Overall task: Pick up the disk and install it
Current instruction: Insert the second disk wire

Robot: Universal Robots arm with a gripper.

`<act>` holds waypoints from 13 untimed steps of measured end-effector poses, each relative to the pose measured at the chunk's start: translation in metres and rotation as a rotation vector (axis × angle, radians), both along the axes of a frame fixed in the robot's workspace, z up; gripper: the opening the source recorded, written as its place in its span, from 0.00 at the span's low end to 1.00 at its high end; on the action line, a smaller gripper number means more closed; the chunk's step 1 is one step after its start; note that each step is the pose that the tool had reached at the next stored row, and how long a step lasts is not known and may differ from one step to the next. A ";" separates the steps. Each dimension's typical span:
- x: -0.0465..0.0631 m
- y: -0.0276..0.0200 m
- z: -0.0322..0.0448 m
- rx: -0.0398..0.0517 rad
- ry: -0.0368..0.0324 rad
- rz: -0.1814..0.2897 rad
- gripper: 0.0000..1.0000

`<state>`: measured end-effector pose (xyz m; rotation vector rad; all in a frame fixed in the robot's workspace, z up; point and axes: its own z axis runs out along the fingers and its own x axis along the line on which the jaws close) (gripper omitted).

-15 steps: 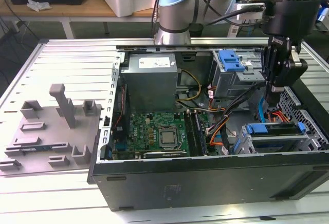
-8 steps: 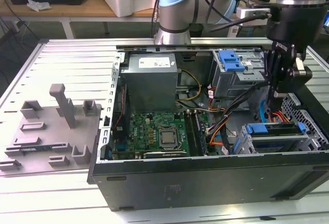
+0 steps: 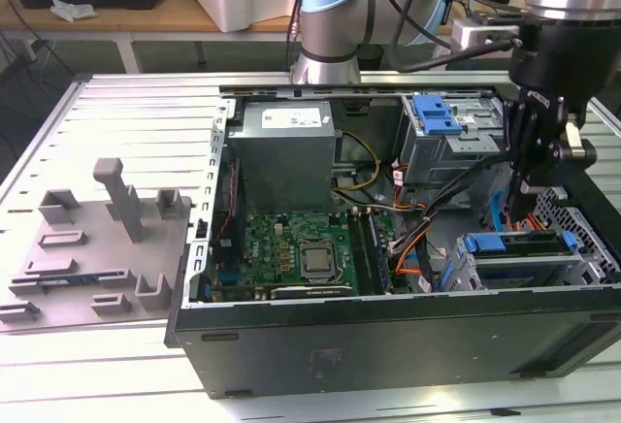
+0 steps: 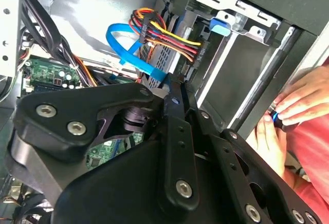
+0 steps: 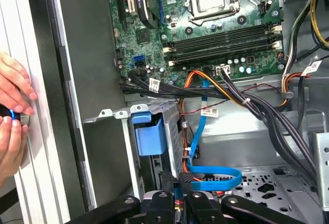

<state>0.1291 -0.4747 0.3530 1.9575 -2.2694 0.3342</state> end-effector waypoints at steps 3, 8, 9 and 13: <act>0.000 -0.0055 0.0000 0.0105 0.0010 0.002 0.16; 0.000 -0.0119 0.0000 0.0283 0.0025 0.007 0.16; 0.000 -0.0134 0.0000 0.0327 0.0029 0.008 0.16; 0.000 -0.0186 0.0001 0.0471 0.0047 0.013 0.16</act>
